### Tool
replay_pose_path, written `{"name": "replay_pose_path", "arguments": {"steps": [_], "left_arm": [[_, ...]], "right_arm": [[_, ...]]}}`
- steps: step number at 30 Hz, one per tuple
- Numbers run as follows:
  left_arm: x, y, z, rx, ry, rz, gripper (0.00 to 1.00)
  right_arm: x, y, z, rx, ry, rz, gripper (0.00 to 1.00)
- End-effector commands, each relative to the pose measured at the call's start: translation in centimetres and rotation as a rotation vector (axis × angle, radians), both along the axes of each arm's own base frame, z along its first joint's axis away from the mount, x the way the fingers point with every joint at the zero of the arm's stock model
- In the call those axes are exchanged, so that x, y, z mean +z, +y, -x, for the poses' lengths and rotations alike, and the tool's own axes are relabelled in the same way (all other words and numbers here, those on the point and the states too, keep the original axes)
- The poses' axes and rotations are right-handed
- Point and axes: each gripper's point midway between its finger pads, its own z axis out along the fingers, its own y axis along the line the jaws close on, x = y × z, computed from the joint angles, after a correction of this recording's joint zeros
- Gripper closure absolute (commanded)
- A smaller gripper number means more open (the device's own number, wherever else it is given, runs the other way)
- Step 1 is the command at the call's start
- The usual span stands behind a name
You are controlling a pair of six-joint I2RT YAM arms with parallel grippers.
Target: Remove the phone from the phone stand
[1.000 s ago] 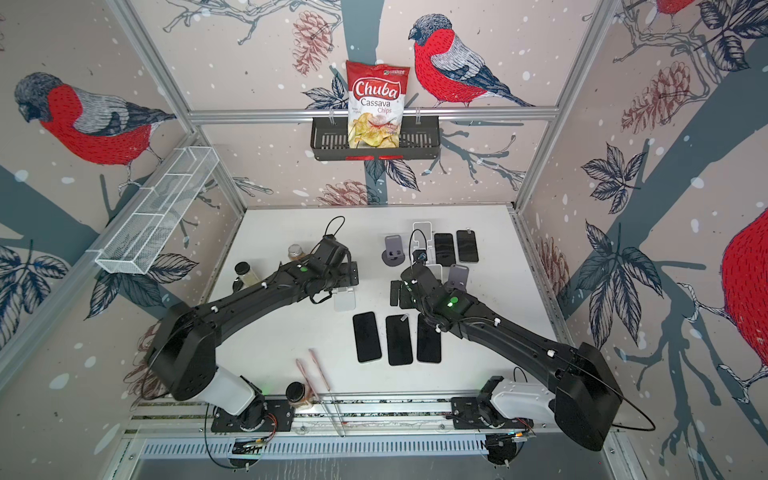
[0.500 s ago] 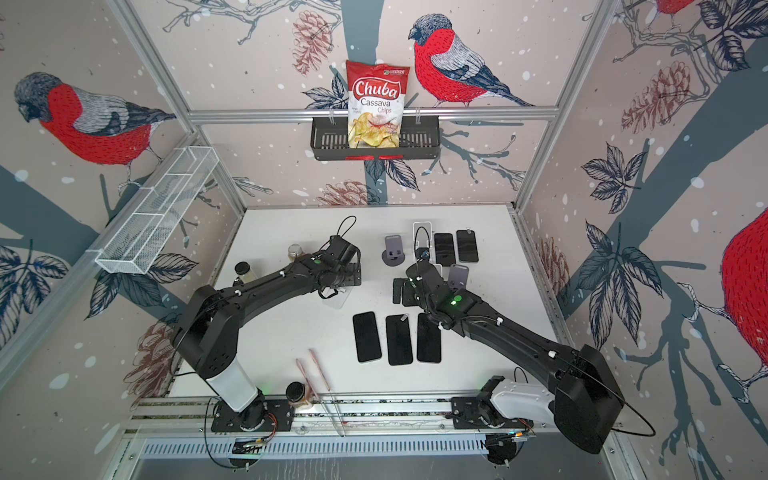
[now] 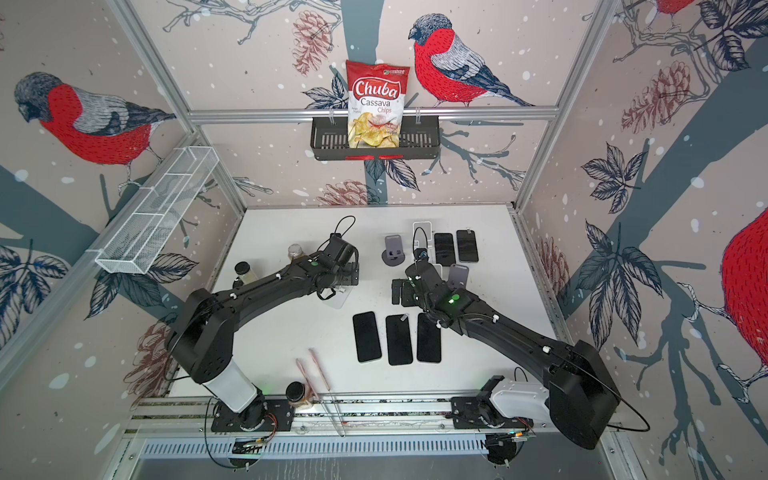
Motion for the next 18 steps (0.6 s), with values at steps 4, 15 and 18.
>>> {"name": "replay_pose_path", "arguments": {"steps": [4, 15, 18], "left_arm": [[1.7, -1.2, -0.8, -0.185, -0.14, -0.009, 0.06], [1.6, -1.6, -1.3, -0.341, -0.192, 0.06, 0.07], [1.7, -1.3, -1.4, -0.353, -0.201, 0.079, 0.07]], "right_arm": [[0.4, 0.7, -0.2, 0.02, -0.01, -0.02, 0.01], [0.1, 1.2, -0.5, 0.032, 0.001, -0.002, 0.01], [0.2, 1.3, -0.6, 0.033, 0.001, 0.001, 0.01]]}}
